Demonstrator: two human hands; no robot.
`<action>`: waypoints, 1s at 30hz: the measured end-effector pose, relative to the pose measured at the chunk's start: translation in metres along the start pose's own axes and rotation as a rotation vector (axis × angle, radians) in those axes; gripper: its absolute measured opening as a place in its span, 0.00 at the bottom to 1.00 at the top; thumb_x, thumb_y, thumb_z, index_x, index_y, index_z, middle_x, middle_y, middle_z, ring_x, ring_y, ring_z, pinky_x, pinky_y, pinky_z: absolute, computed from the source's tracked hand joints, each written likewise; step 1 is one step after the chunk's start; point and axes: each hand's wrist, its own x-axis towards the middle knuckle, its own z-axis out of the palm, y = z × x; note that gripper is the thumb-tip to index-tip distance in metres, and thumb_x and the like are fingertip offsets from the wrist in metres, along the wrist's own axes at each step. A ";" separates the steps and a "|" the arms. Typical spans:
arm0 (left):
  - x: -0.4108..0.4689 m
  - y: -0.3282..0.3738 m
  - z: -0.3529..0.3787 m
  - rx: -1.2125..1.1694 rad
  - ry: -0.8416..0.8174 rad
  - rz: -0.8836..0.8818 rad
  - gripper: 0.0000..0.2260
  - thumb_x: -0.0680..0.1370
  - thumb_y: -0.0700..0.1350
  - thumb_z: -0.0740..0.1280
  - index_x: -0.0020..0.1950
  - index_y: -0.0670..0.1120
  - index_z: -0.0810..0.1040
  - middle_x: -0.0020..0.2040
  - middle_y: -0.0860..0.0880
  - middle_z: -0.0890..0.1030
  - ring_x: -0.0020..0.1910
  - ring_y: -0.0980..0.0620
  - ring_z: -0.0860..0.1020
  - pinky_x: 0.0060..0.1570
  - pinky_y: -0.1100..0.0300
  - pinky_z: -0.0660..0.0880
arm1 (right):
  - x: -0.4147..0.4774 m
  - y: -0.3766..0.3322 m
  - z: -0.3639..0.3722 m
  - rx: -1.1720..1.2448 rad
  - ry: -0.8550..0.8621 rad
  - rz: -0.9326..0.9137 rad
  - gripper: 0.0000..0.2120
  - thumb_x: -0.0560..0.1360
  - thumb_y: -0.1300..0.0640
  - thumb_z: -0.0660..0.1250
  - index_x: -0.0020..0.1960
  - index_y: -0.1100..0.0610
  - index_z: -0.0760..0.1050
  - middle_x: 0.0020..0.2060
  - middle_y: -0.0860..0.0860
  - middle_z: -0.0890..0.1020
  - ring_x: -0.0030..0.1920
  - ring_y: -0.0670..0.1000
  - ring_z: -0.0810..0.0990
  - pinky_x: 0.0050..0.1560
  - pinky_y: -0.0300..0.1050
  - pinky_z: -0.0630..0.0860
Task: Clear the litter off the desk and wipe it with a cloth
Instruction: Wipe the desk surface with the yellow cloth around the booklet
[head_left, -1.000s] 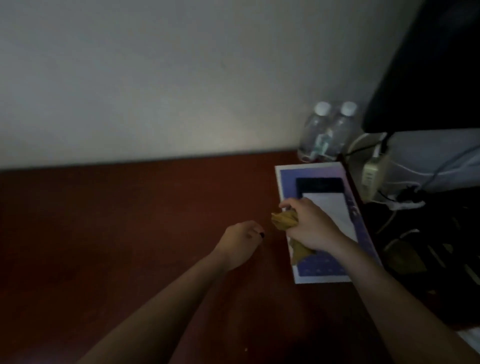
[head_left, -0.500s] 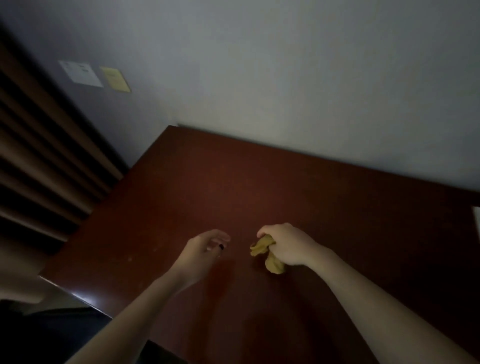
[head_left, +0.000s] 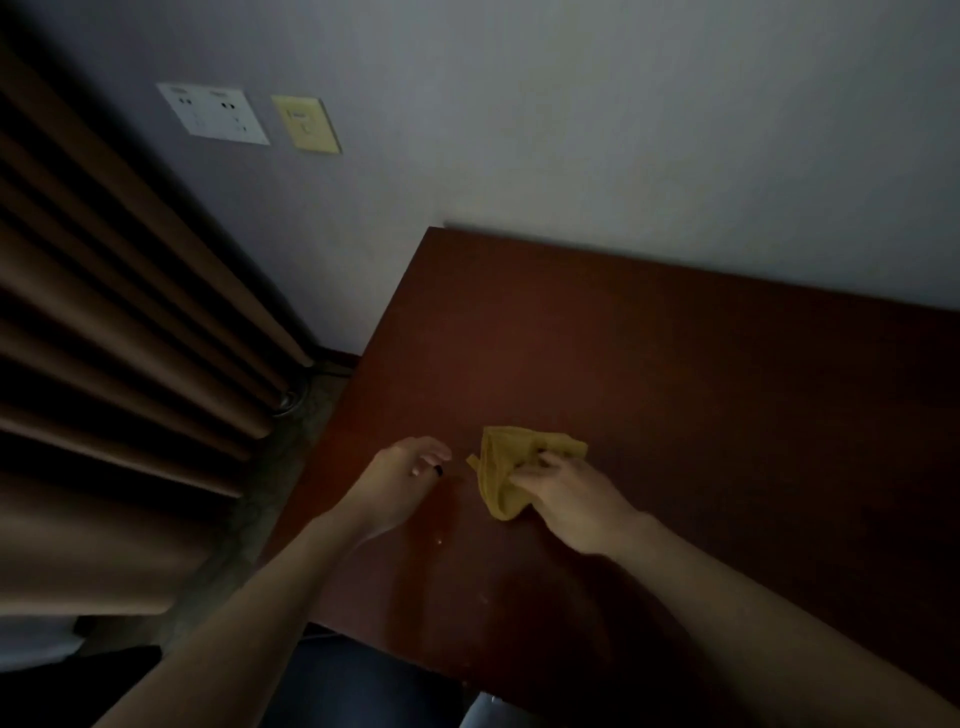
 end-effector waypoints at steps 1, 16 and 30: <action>0.004 0.000 0.002 0.007 0.001 0.009 0.14 0.77 0.37 0.60 0.59 0.49 0.77 0.55 0.51 0.77 0.50 0.55 0.74 0.44 0.68 0.67 | -0.004 -0.002 0.010 0.001 -0.048 0.010 0.19 0.81 0.58 0.54 0.71 0.52 0.65 0.71 0.51 0.68 0.72 0.57 0.60 0.68 0.52 0.63; 0.078 -0.019 0.025 0.263 0.057 0.311 0.14 0.79 0.46 0.60 0.65 0.52 0.72 0.63 0.50 0.70 0.63 0.48 0.66 0.66 0.47 0.64 | 0.012 -0.012 0.068 -0.235 0.219 0.086 0.25 0.80 0.44 0.49 0.76 0.43 0.48 0.76 0.43 0.54 0.76 0.56 0.49 0.73 0.57 0.44; 0.118 -0.147 -0.048 0.395 0.176 0.514 0.24 0.81 0.54 0.54 0.76 0.50 0.56 0.74 0.46 0.60 0.73 0.46 0.58 0.72 0.47 0.55 | 0.086 -0.093 0.079 -0.183 0.326 0.211 0.22 0.82 0.49 0.50 0.75 0.44 0.55 0.75 0.42 0.55 0.76 0.55 0.46 0.72 0.42 0.40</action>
